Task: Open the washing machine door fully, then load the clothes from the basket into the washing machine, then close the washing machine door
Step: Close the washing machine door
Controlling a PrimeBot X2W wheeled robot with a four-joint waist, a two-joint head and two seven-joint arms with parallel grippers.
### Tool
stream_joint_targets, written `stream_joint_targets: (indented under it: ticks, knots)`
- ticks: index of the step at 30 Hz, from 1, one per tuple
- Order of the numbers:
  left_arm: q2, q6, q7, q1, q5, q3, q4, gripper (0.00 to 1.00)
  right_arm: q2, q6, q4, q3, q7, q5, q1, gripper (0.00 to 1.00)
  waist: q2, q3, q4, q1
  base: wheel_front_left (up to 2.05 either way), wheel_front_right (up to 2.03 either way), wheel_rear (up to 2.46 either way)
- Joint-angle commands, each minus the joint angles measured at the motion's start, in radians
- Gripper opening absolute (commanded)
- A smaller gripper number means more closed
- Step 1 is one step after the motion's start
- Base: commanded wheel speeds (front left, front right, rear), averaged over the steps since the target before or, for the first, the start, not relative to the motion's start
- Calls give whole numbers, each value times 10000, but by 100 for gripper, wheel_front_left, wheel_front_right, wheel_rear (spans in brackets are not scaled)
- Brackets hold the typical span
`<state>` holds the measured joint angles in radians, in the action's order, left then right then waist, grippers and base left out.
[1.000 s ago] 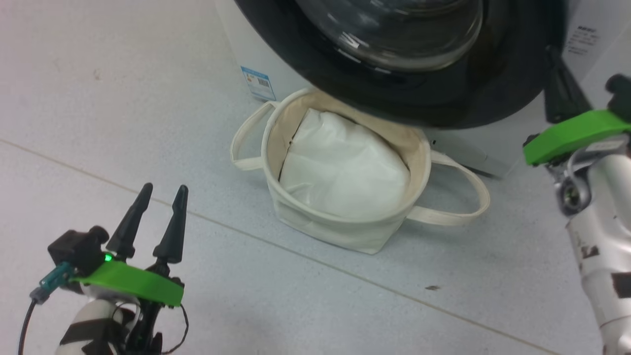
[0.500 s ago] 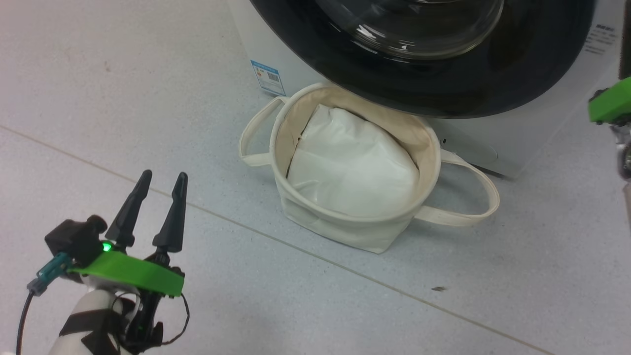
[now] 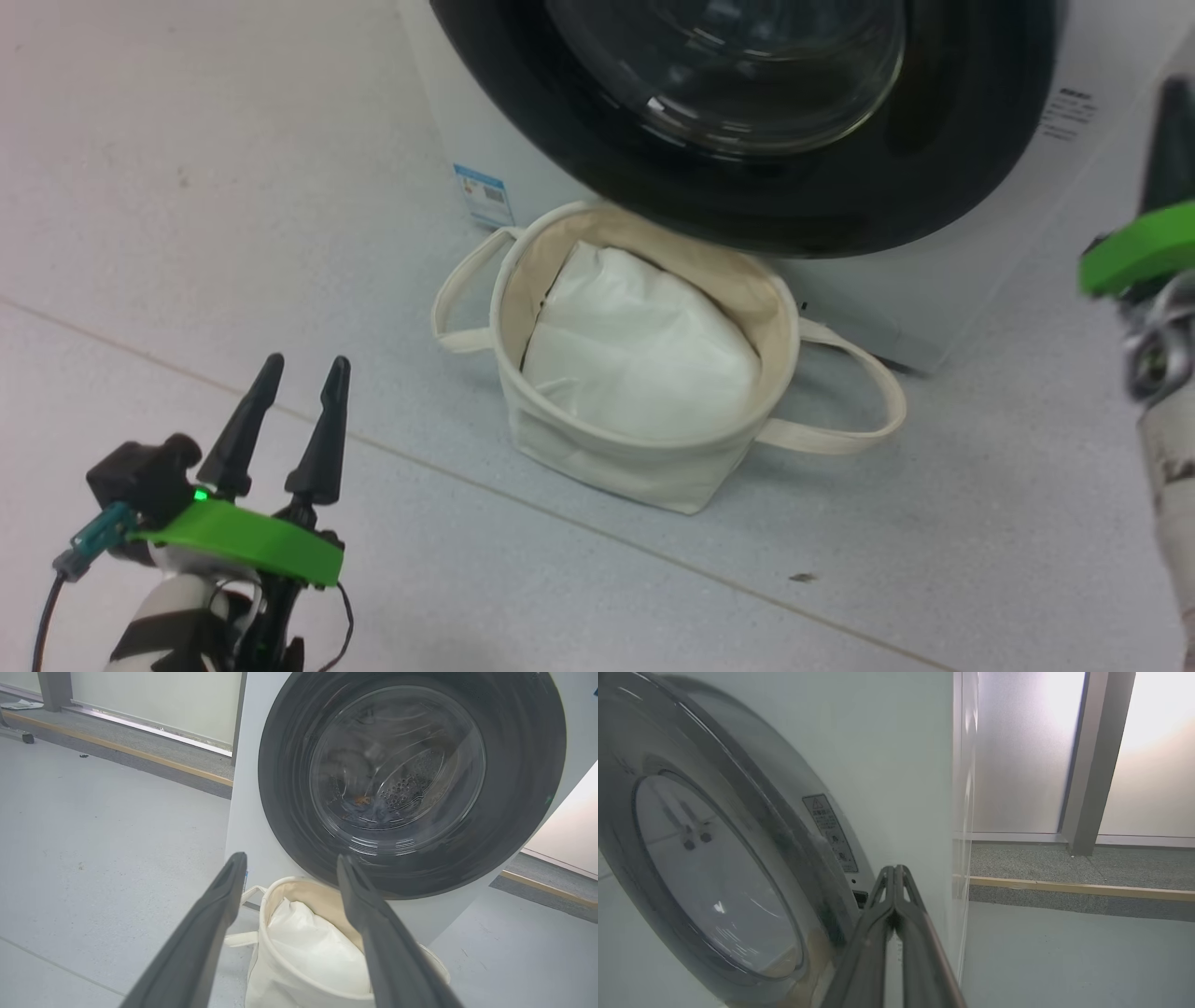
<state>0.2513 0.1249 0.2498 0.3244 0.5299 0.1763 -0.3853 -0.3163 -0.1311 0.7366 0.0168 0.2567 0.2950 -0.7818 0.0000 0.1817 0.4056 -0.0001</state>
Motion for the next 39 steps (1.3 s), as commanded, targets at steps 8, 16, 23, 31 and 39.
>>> stream_joint_targets:
  ticks: [8, 16, 23, 31, 39]
  knots:
    - [502, 58, 120, 21, 133, -391, 62, 100, 500, 4, -141, -926, 51, 397, 719, 100, 0, -680, -433, 1, 0, 0, 0]
    - [584, 58, 120, -252, 149, -452, -37, 100, 744, 4, -832, -1214, 51, 1071, 1316, 100, 0, -1288, -881, 1, 0, 0, 0]
    - [730, 58, 120, -675, 52, -518, 43, 100, 684, 4, -1755, -1771, 51, 1251, 2199, 100, 0, -1874, -1502, 1, 0, 0, 0]
    - [791, 58, 120, -1150, 87, -1039, 443, 100, 576, 4, -3214, -2174, 51, 1519, 3340, 100, 0, -2132, -2467, 1, 0, 0, 0]
    - [779, 58, 120, -1302, 311, -1035, 677, 100, 529, 4, -4469, -2163, 51, 1793, 4514, 100, 0, -2150, -3068, 1, 0, 0, 0]
